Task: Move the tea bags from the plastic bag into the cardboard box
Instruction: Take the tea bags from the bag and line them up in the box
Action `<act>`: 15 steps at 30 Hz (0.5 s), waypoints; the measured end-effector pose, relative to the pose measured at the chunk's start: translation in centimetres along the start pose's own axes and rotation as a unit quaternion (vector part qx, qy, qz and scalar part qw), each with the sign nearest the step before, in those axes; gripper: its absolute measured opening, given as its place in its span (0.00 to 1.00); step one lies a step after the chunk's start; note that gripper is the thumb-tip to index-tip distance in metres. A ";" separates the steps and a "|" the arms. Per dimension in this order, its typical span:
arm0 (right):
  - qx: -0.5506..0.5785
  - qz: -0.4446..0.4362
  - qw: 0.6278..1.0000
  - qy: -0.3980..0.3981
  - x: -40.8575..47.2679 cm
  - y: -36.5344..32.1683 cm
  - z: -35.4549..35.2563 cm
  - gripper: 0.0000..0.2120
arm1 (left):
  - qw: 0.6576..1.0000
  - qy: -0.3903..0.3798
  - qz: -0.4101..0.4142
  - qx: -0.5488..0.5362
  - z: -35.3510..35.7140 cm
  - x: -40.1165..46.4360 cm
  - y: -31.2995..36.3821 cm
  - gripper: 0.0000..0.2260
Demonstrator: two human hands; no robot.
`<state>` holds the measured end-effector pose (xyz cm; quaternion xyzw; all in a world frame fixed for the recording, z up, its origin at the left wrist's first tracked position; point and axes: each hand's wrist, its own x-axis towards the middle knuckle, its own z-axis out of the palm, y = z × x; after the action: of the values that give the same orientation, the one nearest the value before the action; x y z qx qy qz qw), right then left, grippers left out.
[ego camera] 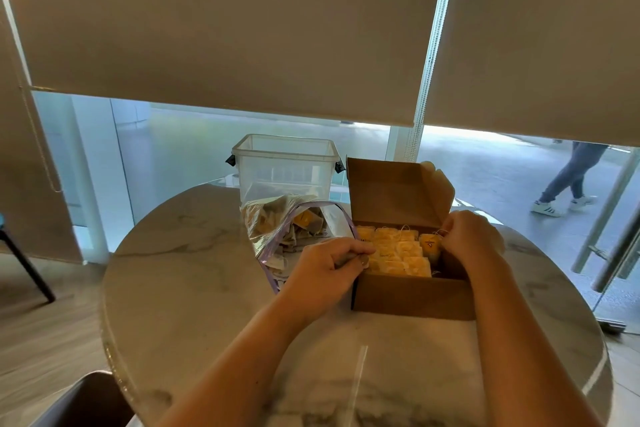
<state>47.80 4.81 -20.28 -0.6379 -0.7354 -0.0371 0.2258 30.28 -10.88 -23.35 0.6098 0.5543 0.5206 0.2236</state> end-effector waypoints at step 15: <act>0.458 -0.148 0.868 -0.120 -6.8 -8.1 -3.1 0.06 | 0.989 0.113 -0.005 -0.096 -0.6 -0.1 1.4 0.28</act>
<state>41.56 -4.00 -18.17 -0.3462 -0.7769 0.3478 0.3945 30.39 -11.59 -22.01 0.5198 0.5265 0.6359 0.2196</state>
